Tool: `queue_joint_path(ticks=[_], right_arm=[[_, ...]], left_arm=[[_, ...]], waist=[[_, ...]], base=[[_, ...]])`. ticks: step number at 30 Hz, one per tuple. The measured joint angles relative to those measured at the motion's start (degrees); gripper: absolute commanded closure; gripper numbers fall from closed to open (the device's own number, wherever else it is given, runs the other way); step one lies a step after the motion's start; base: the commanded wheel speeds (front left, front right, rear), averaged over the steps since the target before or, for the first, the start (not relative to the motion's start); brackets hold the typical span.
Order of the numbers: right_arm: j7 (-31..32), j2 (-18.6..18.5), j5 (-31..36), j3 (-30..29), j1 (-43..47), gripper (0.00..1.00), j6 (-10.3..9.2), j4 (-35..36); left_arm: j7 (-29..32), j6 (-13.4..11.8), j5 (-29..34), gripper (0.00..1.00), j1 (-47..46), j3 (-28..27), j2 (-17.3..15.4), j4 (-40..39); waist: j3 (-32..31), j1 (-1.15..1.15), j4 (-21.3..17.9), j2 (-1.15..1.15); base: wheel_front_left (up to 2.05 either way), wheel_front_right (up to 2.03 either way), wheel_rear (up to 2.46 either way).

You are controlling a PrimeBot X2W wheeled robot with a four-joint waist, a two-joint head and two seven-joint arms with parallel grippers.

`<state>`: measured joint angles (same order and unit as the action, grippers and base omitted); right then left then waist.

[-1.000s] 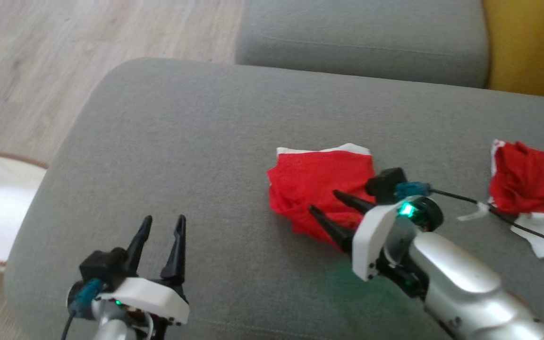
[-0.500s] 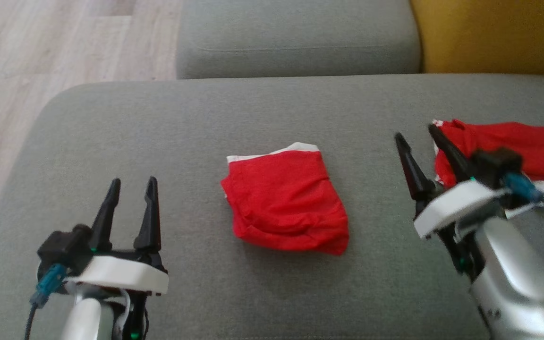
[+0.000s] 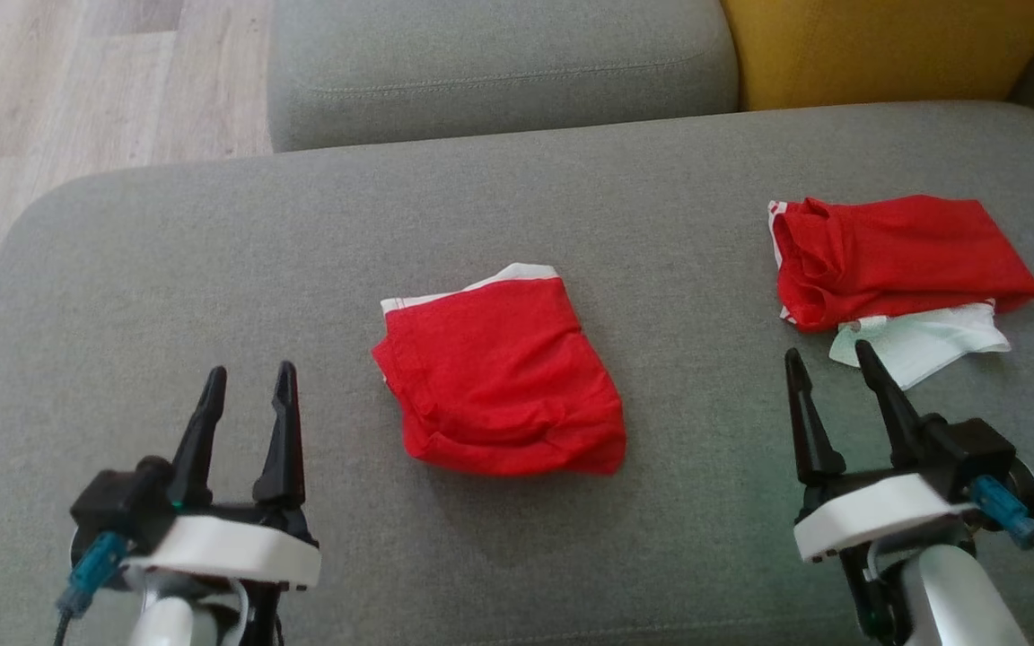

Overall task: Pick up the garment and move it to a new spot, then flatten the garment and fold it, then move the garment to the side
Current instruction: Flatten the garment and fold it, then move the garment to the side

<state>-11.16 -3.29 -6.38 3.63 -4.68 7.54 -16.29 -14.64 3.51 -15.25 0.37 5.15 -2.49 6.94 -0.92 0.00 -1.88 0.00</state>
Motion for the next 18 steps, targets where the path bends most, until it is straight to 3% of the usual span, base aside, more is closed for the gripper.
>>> queue_joint_path(ticks=[8, 18], right_arm=[[2.1, 0.5, 0.4, -0.2, 0.3, 0.00, 0.00, 1.6], [12.5, 0.5, -3.4, 1.5, -7.1, 0.00, 0.00, -3.8]], left_arm=[[0.0, 0.0, 0.1, 0.00, 0.2, 2.0, 0.0, 0.2], [0.0, 0.6, 0.5, 0.00, -3.9, 4.9, 0.0, 1.8]], waist=[[0.6, 0.00, 1.6, 0.00], [5.2, 0.00, 7.4, 0.00]], base=[[0.00, 0.00, 0.00], [0.00, 0.00, 0.00]])
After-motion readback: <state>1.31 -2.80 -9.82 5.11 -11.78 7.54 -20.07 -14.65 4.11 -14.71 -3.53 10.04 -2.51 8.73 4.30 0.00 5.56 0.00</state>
